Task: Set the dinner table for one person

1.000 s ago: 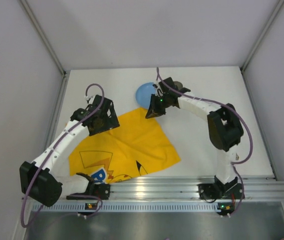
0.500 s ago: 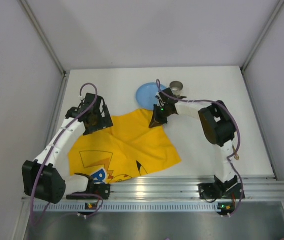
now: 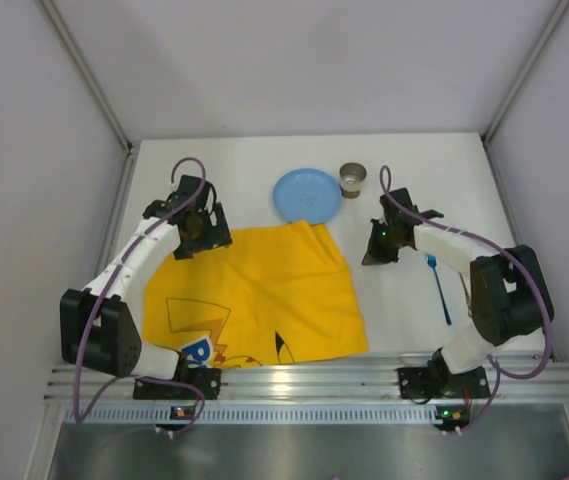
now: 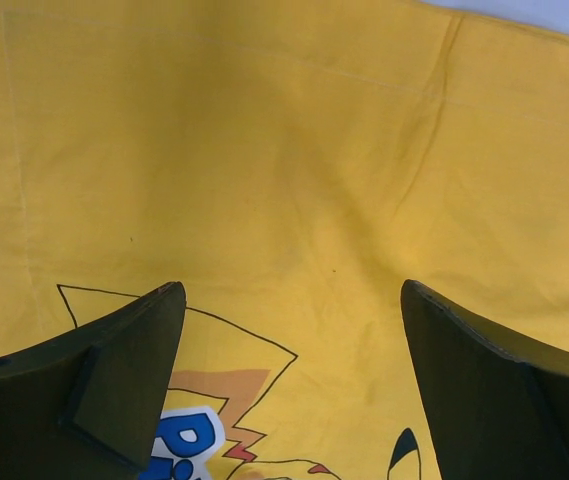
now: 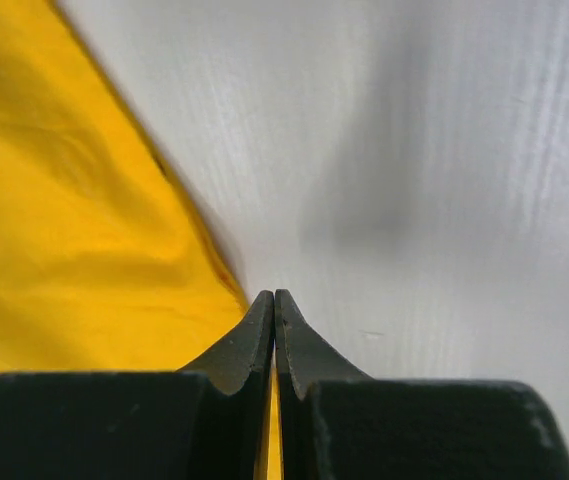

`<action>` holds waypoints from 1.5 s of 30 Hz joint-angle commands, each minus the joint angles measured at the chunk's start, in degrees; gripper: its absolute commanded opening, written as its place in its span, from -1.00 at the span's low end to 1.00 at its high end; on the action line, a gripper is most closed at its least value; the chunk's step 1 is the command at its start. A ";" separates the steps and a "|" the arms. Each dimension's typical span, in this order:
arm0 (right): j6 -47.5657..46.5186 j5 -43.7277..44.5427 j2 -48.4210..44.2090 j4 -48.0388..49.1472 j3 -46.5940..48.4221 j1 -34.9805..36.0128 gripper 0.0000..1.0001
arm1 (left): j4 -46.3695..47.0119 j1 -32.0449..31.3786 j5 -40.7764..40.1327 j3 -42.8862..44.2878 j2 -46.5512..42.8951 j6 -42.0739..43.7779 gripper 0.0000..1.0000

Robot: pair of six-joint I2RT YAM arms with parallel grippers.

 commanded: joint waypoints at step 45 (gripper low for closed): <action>-1.08 -17.83 3.22 3.20 11.19 0.48 -0.53 | 9.64 -4.58 11.59 48.65 43.98 -2.66 -1.00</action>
